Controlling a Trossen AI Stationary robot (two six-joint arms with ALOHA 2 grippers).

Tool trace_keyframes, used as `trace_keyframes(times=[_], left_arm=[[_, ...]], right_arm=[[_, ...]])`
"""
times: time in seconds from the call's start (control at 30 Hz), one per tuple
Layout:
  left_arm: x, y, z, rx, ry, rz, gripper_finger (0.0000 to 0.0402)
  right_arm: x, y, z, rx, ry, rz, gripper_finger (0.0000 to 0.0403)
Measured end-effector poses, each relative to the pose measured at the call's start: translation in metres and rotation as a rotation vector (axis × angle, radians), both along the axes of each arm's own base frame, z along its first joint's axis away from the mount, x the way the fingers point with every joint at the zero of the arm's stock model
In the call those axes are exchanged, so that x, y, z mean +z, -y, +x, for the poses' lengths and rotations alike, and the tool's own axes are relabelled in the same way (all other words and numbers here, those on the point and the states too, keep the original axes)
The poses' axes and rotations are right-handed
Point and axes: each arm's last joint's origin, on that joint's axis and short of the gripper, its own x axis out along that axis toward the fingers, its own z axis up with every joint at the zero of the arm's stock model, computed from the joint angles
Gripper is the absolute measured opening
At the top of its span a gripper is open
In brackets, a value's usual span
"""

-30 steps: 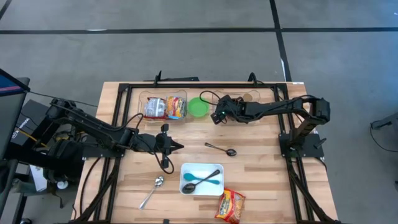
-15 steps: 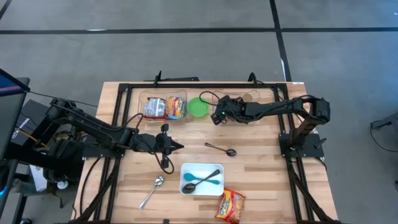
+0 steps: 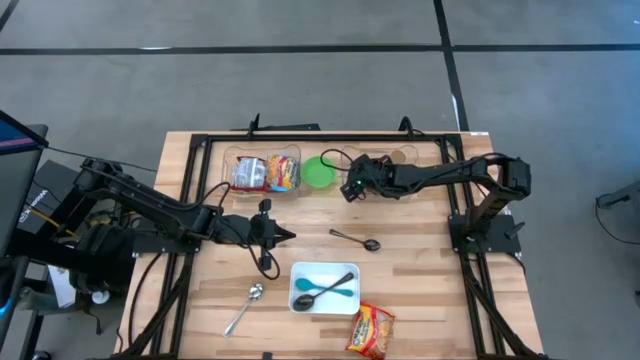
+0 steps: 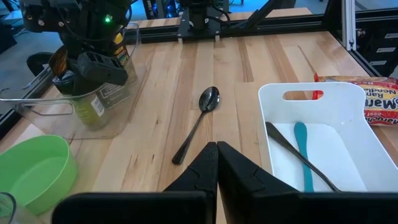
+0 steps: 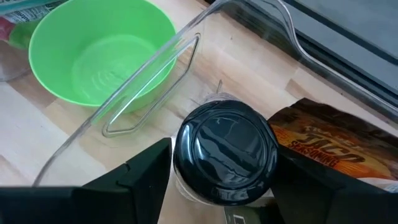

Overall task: Pick & Place Food Item
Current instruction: Put the black seasoning into the right transparent bin, then put the silver spoon into the white bin

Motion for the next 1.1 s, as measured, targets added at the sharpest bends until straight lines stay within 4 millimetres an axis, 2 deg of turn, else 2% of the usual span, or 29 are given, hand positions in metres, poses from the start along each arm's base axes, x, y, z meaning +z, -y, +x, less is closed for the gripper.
trace_keyframes(times=[0.47,0.8,1.1], left_arm=[[0.000,0.000,0.000,0.000,0.001,0.000,0.0004],[0.000,0.000,0.000,0.000,0.001,0.000,0.0004],[0.000,0.000,0.000,0.000,0.001,0.000,0.0004]], right_arm=[[0.000,-0.002,0.001,0.007,0.000,0.000,0.0249],[0.000,-0.002,0.000,0.018,-0.009,-0.007,0.0316],[0.013,-0.004,-0.003,0.030,0.020,-0.015,0.0329]])
